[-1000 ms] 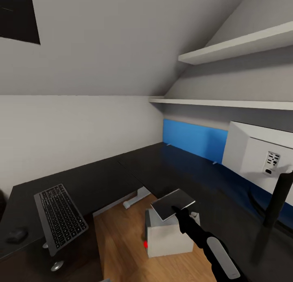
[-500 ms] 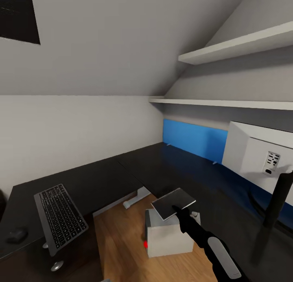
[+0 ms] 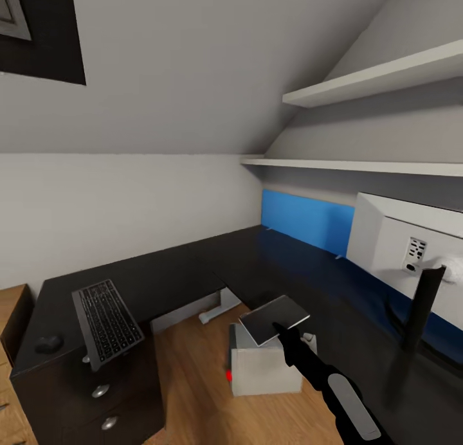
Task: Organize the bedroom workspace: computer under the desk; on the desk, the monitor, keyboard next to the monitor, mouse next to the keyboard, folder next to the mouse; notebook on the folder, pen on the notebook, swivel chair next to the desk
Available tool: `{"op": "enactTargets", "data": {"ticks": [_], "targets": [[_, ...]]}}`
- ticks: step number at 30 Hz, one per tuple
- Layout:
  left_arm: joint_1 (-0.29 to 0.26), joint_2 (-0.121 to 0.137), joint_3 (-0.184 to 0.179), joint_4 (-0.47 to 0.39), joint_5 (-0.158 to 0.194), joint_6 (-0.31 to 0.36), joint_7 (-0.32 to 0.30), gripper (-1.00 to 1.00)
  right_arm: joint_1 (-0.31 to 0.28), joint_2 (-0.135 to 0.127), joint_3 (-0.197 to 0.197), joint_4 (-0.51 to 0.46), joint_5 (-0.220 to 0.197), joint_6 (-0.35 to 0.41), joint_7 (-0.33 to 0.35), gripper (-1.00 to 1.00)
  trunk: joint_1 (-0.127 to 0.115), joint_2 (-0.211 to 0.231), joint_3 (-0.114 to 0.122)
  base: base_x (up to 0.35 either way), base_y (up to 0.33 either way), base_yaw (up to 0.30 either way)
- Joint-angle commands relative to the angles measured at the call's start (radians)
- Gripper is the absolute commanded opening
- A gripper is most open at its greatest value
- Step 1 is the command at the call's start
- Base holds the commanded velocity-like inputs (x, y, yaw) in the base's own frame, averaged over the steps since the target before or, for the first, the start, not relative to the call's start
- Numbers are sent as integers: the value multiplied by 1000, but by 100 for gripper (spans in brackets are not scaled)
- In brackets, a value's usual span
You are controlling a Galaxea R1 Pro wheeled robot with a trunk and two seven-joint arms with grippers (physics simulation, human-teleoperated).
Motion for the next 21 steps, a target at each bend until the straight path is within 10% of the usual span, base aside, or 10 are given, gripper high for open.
{"op": "enactTargets", "data": {"ticks": [1, 21], "targets": [[0, 1, -3, 1, 11, -8, 3, 100, 0, -1, 2, 0, -6, 1, 6, -100, 0, -1, 0, -258, -219, 142], [0, 0, -5, 45, 8, -11, 2, 100, 0, -2, 2, -1, 2, -3, 55, -100, 0, -1, 8, -122, -97, 196]]}}
